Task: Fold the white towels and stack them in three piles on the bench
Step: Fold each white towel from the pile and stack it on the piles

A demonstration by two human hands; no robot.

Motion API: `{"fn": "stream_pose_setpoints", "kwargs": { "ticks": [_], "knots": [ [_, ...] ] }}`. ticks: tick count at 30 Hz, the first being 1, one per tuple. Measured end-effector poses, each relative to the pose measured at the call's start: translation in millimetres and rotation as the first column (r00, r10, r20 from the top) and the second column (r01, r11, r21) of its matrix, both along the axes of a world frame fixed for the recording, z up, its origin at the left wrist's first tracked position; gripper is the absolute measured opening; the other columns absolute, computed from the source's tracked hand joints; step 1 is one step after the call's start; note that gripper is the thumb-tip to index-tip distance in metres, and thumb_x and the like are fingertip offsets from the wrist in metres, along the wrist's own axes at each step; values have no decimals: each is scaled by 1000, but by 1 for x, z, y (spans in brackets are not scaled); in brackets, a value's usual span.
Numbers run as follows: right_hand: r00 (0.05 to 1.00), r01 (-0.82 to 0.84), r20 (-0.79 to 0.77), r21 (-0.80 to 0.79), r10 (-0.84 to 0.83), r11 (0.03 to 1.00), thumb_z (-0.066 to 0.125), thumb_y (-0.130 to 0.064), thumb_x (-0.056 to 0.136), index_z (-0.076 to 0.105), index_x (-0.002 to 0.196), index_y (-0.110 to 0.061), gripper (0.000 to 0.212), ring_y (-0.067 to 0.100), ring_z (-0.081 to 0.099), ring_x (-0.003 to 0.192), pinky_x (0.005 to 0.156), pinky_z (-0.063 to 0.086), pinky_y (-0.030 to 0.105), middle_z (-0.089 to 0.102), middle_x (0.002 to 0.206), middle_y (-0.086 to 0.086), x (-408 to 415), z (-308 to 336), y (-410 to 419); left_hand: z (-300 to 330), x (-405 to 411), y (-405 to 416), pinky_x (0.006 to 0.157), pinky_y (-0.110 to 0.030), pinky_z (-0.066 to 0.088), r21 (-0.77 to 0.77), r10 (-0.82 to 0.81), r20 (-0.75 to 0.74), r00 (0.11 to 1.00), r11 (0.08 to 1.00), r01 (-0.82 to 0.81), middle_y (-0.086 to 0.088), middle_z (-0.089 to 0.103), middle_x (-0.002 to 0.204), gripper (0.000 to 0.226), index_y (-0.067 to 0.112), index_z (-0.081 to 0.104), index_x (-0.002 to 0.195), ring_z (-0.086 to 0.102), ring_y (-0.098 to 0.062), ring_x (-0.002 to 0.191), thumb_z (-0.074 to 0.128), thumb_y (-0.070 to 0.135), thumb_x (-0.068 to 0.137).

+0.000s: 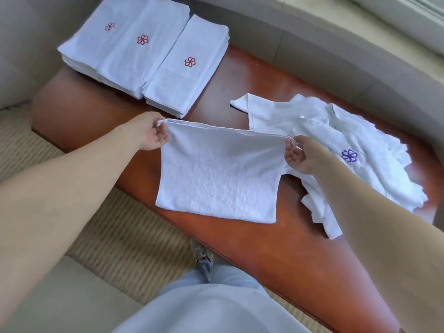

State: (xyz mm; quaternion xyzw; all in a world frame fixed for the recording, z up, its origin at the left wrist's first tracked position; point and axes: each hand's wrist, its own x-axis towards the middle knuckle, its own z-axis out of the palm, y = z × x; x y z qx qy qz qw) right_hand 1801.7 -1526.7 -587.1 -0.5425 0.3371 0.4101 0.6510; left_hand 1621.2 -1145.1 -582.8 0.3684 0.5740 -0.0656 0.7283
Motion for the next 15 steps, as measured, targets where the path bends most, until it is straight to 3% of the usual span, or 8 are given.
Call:
{"fn": "stream_pose_setpoints", "kwargs": {
  "ticks": [5, 8, 12, 15],
  "knots": [
    [985, -162, 37, -145, 168, 976, 59, -16, 98, 64, 106, -13, 10, 7, 62, 61, 58, 54, 23, 68, 80, -1, -26, -10, -17, -6, -31, -6, 82, -30, 55, 36, -108, -36, 994, 993, 109, 4, 56, 71, 1, 16, 62, 91, 56, -6, 62, 62, 17, 91],
    [962, -242, 56, -272, 266, 931, 59, -14, 94, 64, 96, -9, 7, 9, 59, 53, 50, 54, 21, 70, 70, 0, -53, -24, -31, -15, -62, -13, 85, -33, 58, 84, -248, -67, 967, 964, 253, 2, 58, 77, 11, 18, 64, 102, 57, -8, 65, 64, 16, 91],
    [915, -345, 59, -402, 400, 848, 63, -14, 90, 62, 99, -12, 9, 11, 58, 60, 48, 52, 20, 68, 55, -3, -93, -49, -50, -36, -109, -25, 81, -37, 61, 176, -510, -211, 834, 819, 546, -2, 58, 92, 23, 18, 63, 113, 58, -14, 76, 63, 16, 90],
    [841, -468, 13, -485, 541, 739, 65, -14, 89, 66, 103, -8, 15, 13, 61, 67, 59, 53, 25, 76, 73, 2, -122, -71, -64, -58, -138, -34, 76, -36, 60, 202, -606, -299, 737, 715, 669, -5, 64, 107, 31, 25, 56, 122, 62, -19, 84, 62, 16, 93]
  ]
}}
